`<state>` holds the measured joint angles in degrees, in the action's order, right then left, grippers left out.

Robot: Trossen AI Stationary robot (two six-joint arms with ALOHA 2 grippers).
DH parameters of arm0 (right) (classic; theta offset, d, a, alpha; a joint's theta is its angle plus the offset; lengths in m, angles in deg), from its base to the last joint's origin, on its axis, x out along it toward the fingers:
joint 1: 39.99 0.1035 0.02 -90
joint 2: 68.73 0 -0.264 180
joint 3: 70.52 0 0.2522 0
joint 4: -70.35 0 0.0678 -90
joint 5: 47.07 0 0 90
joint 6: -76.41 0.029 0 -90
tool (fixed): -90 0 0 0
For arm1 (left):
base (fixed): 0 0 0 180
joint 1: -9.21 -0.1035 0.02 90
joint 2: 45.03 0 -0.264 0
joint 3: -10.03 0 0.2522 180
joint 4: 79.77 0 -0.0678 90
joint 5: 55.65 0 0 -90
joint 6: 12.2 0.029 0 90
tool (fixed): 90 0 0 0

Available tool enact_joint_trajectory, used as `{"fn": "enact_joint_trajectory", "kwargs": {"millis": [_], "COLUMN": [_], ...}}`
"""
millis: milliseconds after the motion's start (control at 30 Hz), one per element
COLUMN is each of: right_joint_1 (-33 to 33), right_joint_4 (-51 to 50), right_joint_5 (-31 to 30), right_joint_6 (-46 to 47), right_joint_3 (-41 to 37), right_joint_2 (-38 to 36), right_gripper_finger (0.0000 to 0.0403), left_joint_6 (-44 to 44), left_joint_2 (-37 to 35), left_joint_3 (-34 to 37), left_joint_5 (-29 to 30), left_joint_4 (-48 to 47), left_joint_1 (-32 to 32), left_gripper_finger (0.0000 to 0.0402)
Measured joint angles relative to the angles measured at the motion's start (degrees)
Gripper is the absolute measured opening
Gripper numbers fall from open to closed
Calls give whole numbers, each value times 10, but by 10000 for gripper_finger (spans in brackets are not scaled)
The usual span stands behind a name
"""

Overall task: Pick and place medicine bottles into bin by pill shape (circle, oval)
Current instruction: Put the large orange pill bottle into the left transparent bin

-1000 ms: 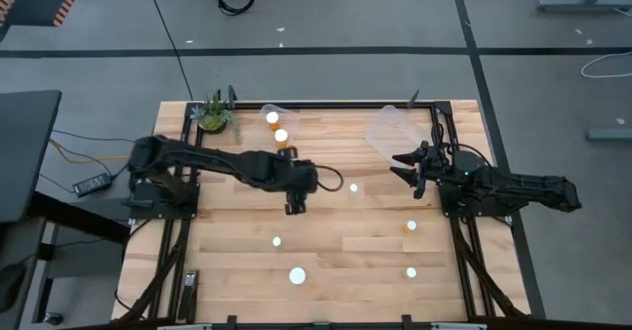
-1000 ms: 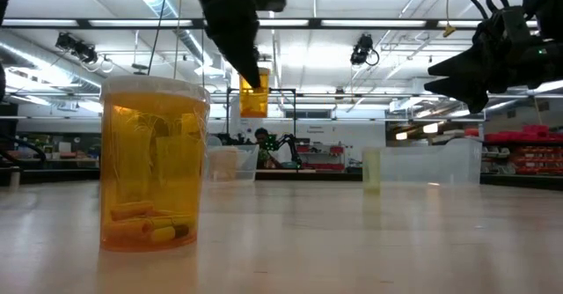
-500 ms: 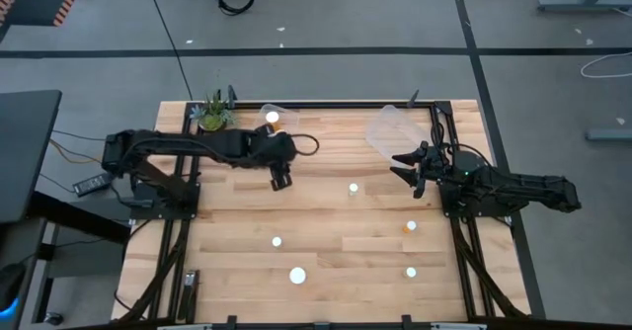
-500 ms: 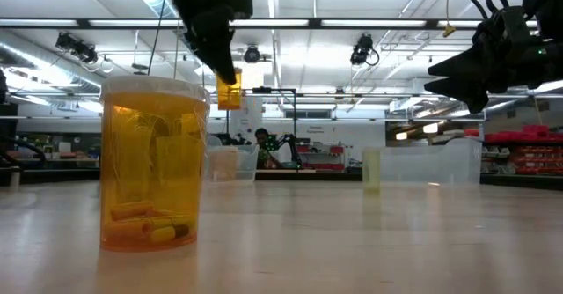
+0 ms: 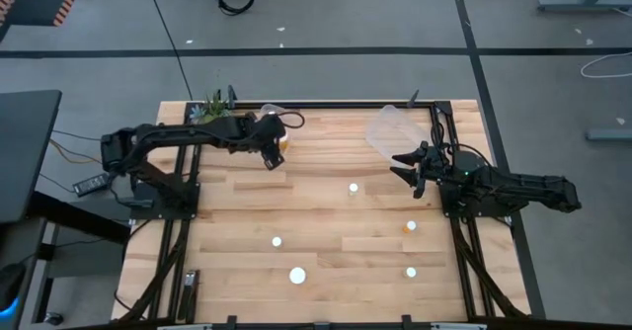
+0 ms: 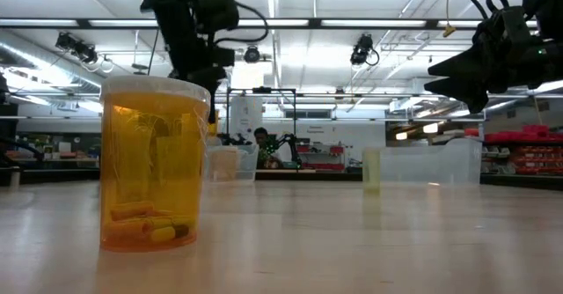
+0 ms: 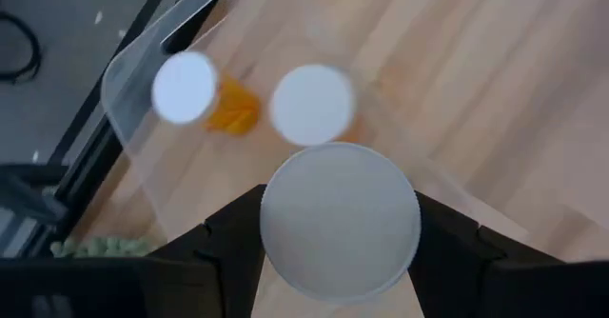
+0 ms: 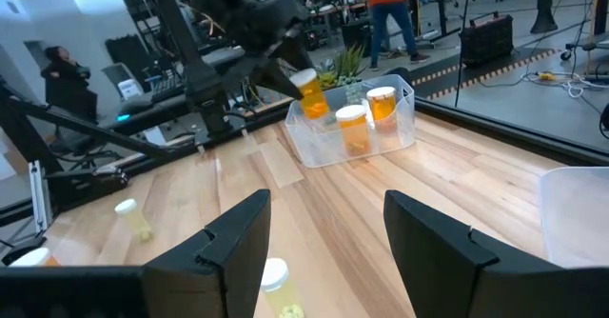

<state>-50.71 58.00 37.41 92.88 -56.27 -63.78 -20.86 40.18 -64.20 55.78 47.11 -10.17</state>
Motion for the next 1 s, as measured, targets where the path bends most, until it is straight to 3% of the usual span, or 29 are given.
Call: {"fn": "enact_joint_trajectory", "kwargs": {"millis": [167, 433, 800, 1000], "right_joint_1": [0, 0, 0, 0], "right_joint_4": [0, 0, 0, 0], "right_joint_5": [0, 0, 0, 0], "right_joint_6": [0, 0, 0, 0], "right_joint_3": [0, 0, 0, 0], "right_joint_2": [0, 0, 0, 0], "right_gripper_finger": [214, 214, 214, 214], "left_joint_6": [-32, -83, -132, -133], "left_joint_2": [0, 0, 1, 1], "left_joint_3": [37, 97, 108, 108], "left_joint_5": [-1, -31, -55, -59], "left_joint_4": [10, 99, 75, 71], "left_joint_1": [-35, -64, -71, -70], "left_gripper_finger": [217, 221, 218, 252]}}
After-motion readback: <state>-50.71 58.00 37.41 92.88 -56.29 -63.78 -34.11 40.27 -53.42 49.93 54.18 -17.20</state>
